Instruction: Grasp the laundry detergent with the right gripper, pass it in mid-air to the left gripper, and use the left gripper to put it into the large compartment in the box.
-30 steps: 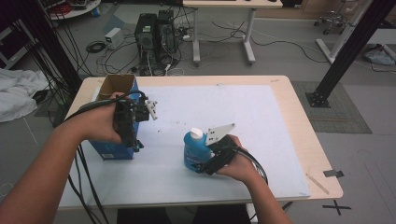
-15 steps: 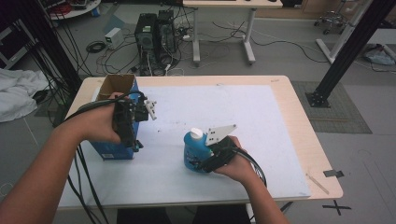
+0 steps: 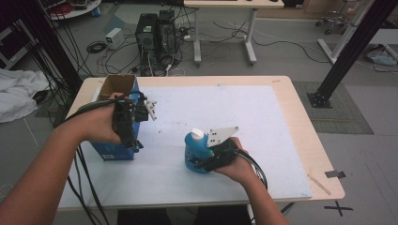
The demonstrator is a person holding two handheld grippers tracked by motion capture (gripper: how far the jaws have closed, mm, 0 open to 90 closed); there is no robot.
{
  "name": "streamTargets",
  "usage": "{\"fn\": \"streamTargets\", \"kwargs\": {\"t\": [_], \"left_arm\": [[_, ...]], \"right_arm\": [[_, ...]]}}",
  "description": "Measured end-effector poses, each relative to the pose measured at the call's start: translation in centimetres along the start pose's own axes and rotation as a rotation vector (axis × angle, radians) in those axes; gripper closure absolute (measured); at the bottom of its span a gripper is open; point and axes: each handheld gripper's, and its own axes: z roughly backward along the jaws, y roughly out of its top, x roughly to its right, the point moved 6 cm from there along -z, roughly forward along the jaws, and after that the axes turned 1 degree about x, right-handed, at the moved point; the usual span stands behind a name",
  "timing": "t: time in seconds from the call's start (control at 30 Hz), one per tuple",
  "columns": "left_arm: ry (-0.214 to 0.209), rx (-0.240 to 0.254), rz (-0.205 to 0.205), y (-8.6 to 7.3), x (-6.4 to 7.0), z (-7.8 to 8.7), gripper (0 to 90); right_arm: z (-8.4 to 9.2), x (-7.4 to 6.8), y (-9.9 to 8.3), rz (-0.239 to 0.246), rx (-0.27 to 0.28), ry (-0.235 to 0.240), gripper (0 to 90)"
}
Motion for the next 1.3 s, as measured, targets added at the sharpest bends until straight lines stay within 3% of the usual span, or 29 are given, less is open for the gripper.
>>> {"fn": "streamTargets", "kwargs": {"t": [0.6,0.9,1.3], "left_arm": [[0.003,-0.008,0.002,0.4,0.0,0.1,7.9],[0.003,-0.008,-0.021,1.0,0.3,0.5,7.9],[0.007,-0.001,-0.075,2.9,1.3,1.8,7.9]], "right_arm": [[0.1,0.1,-0.1,-0.013,0.034,0.010,45.7],[0.6,0.1,0.3,-0.023,0.072,0.025,46.0],[1.6,-0.5,2.4,0.032,0.051,0.055,46.1]]}}
